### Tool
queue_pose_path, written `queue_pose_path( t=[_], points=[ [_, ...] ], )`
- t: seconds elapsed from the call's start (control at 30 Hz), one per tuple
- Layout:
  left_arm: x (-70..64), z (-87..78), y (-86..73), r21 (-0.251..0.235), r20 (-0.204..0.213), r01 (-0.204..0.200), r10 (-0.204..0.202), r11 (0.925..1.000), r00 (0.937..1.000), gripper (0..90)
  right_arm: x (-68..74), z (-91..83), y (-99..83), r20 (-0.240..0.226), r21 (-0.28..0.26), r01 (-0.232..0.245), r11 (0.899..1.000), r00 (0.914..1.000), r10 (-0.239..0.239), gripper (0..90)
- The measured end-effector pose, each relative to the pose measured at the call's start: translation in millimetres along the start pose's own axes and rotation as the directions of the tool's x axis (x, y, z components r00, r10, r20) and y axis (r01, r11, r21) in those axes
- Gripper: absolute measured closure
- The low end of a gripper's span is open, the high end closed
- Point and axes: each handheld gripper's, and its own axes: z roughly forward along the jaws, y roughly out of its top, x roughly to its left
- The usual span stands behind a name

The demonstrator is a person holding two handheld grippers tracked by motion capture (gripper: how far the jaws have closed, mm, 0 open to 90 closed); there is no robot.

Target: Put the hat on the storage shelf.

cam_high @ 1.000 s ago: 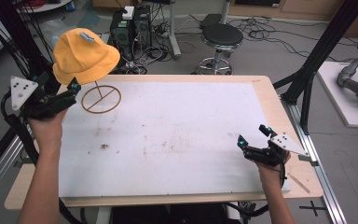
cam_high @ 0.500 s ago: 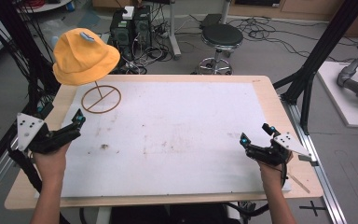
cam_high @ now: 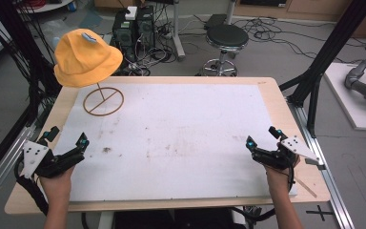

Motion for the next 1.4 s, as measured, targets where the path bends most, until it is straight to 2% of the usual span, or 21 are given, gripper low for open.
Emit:
queue_pose_path(
  t=[0.27, 0.47, 0.67, 0.83, 1.4],
  points=[
    [-3.5, 4.3, -15.6, 0.052, 0.042, -0.024, 0.022, 0.9984, 0.9989, 10.3, 3.0, 0.1, -2.6, -0.01, 0.006, 0.008, 1.0, 0.9999, -0.008, 3.0],
    [-7.5, 7.4, -15.6, 0.045, 0.069, -0.016, 0.013, 0.9989, 0.9975, 10.3, 3.0, -3.8, -2.8, -0.011, 0.004, 0.018, 1.0, 0.9998, -0.018, 3.1],
    [-7.5, 6.2, -13.6, 0.044, 0.067, -0.018, 0.015, 0.9989, 0.9976, 10.3, 2.8, -7.9, -1.4, -0.01, -0.005, 0.009, 1.0, 0.9999, -0.009, 3.1],
    [-6.1, 5.8, -13.7, 0.04, 0.064, -0.002, -0.001, 0.9992, 0.9979, 10.3, 4.8, -7.9, -1.1, -0.016, -0.003, 0.02, 1.0, 0.9997, -0.02, 3.0],
    [-4.0, 6.6, -13.7, 0.046, 0.058, 0.001, -0.003, 0.9989, 0.9983, 10.3, 5.9, -8.5, -0.9, -0.014, -0.004, 0.034, 0.999, 0.9993, -0.034, 3.0]
  ],
)
